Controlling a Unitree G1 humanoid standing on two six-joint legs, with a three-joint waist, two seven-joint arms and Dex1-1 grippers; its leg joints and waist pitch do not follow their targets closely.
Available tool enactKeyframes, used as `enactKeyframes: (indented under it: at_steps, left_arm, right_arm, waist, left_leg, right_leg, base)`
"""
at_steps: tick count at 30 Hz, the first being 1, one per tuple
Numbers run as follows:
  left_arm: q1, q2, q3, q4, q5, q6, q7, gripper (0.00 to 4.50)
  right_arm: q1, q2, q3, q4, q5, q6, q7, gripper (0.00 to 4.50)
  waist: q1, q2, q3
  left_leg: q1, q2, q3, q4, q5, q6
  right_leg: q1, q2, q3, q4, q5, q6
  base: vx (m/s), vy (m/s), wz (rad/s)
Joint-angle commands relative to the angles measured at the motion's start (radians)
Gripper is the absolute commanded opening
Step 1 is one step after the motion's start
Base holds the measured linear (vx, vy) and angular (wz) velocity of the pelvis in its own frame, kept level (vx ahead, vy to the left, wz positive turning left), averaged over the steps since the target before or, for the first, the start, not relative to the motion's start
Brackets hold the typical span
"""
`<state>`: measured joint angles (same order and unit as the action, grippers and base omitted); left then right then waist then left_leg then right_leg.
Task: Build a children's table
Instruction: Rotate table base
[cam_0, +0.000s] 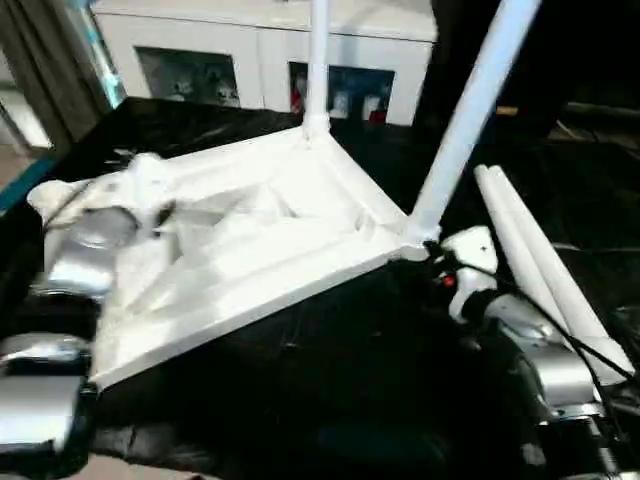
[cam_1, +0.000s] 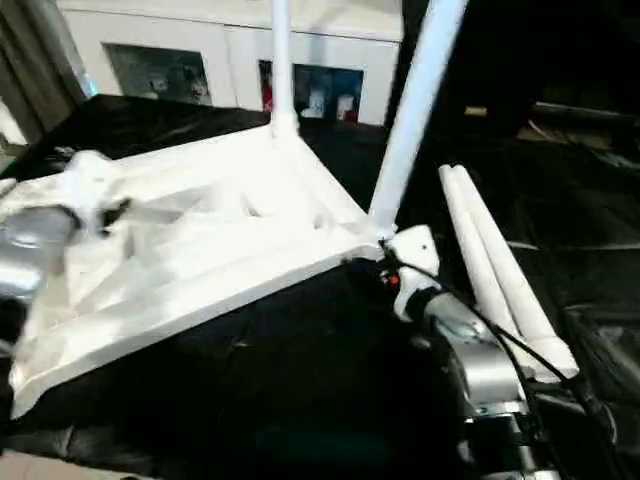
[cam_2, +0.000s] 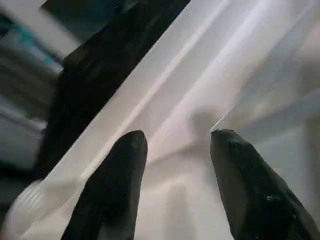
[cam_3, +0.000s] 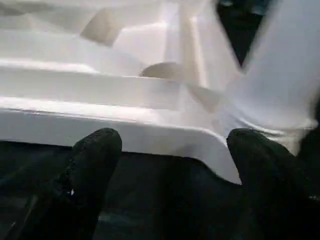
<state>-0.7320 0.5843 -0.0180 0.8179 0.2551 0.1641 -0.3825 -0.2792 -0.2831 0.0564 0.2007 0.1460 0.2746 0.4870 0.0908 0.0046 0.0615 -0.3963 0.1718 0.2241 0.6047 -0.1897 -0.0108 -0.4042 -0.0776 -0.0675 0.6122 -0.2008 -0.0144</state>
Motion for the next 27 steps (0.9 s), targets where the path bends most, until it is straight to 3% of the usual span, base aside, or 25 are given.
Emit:
enactKeyframes:
  at_steps: [1, 5, 8, 11, 12, 16, 17, 19, 20, 27]
  left_arm:
    - [0.019, 0.017, -0.034, -0.004, 0.034, 0.025, 0.003, 2.29]
    - [0.055, 0.034, -0.065, 0.006, 0.053, 0.037, -0.038, 2.29]
    - [0.081, 0.017, -0.093, -0.018, 0.041, 0.052, -0.133, 2.29]
    - [0.095, 0.019, -0.158, -0.053, 0.042, 0.051, -0.25, 2.29]
    - [0.095, 0.019, -0.158, -0.053, 0.042, 0.051, -0.25, 2.29]
    - [0.095, 0.018, -0.173, -0.101, 0.014, 0.051, -0.344, 2.29]
    - [0.098, 0.023, -0.184, -0.127, 0.007, 0.048, -0.388, 2.29]
    - [0.105, 0.029, -0.195, -0.167, -0.011, 0.06, -0.453, 2.29]
    - [0.124, 0.042, -0.222, -0.251, -0.054, 0.061, -0.576, 2.29]
    - [0.175, 0.021, -0.287, -0.472, -0.218, 0.093, -0.865, 2.29]
  right_arm:
    - [-0.01, -0.004, 0.008, 0.021, -0.023, 0.026, -0.011, 3.89]
    - [-0.038, 0.006, 0.021, 0.057, -0.041, 0.042, -0.034, 3.89]
    - [-0.07, 0.024, 0.036, 0.099, -0.054, 0.044, -0.046, 3.89]
    - [-0.137, 0.068, 0.055, 0.234, -0.079, 0.001, -0.064, 3.89]
    - [-0.137, 0.068, 0.055, 0.234, -0.079, 0.001, -0.064, 3.89]
    - [-0.199, 0.104, 0.06, 0.363, -0.091, -0.034, -0.073, 3.89]
    - [-0.219, 0.109, 0.065, 0.401, -0.098, -0.044, -0.077, 3.89]
    - [-0.243, 0.118, 0.066, 0.443, -0.103, -0.056, -0.081, 3.89]
    - [-0.283, 0.131, 0.064, 0.506, -0.11, -0.074, -0.089, 3.89]
    - [-0.372, 0.155, 0.054, 0.627, -0.118, -0.138, -0.093, 3.89]
  waist:
    - [-0.004, 0.0, -0.07]
    - [-0.003, -0.003, -0.071]
    - [-0.003, -0.001, -0.072]
    - [-0.006, -0.005, -0.07]
    - [-0.006, 0.002, -0.07]
    - [-0.008, 0.0, -0.071]
    - [-0.004, 0.01, -0.073]
    - [-0.008, 0.006, -0.074]
    - [-0.008, 0.006, -0.076]
    - [-0.007, 0.002, -0.072]
  left_leg:
    - [0.047, 0.074, -0.044, -0.075, -0.134, 0.022]
    - [0.046, 0.073, -0.045, -0.078, -0.151, -0.017]
    - [0.043, 0.072, -0.046, -0.077, -0.138, -0.017]
    - [0.041, 0.07, -0.046, -0.079, -0.156, -0.027]
    - [0.041, 0.07, -0.048, -0.078, -0.165, -0.031]
    - [0.046, 0.071, -0.048, -0.08, -0.194, -0.051]
    - [0.048, 0.073, -0.048, -0.079, -0.182, -0.054]
    - [0.045, 0.072, -0.049, -0.08, -0.168, -0.055]
    - [0.045, 0.073, -0.049, -0.079, -0.155, -0.054]
    - [0.047, 0.071, -0.039, -0.08, -0.16, -0.058]
  right_leg:
    - [0.03, -0.082, 0.056, -0.058, -0.079, -0.218]
    - [0.032, -0.085, 0.059, -0.058, -0.08, -0.204]
    - [0.034, -0.088, 0.059, -0.053, -0.053, -0.212]
    - [0.035, -0.09, 0.059, -0.056, -0.069, -0.227]
    - [0.037, -0.093, 0.06, -0.057, -0.081, -0.228]
    - [0.037, -0.093, 0.062, -0.059, -0.106, -0.232]
    - [0.036, -0.092, 0.061, -0.055, -0.077, -0.235]
    - [0.04, -0.09, 0.059, -0.05, -0.05, -0.241]
    - [0.042, -0.092, 0.059, -0.044, -0.018, -0.251]
    - [0.04, -0.086, 0.059, -0.044, -0.029, -0.259]
  base:
    - [0.0, 0.0, 0.0]
    - [0.0, 0.0, 0.0]
    - [0.0, 0.0, 0.0]
    - [0.0, 0.0, 0.0]
    - [0.0, 0.0, 0.0]
    - [0.0, 0.0, 0.0]
    - [0.0, 0.0, 0.0]
    - [0.0, 0.0, 0.0]
    - [0.0, 0.0, 0.0]
    - [0.0, 0.0, 0.0]
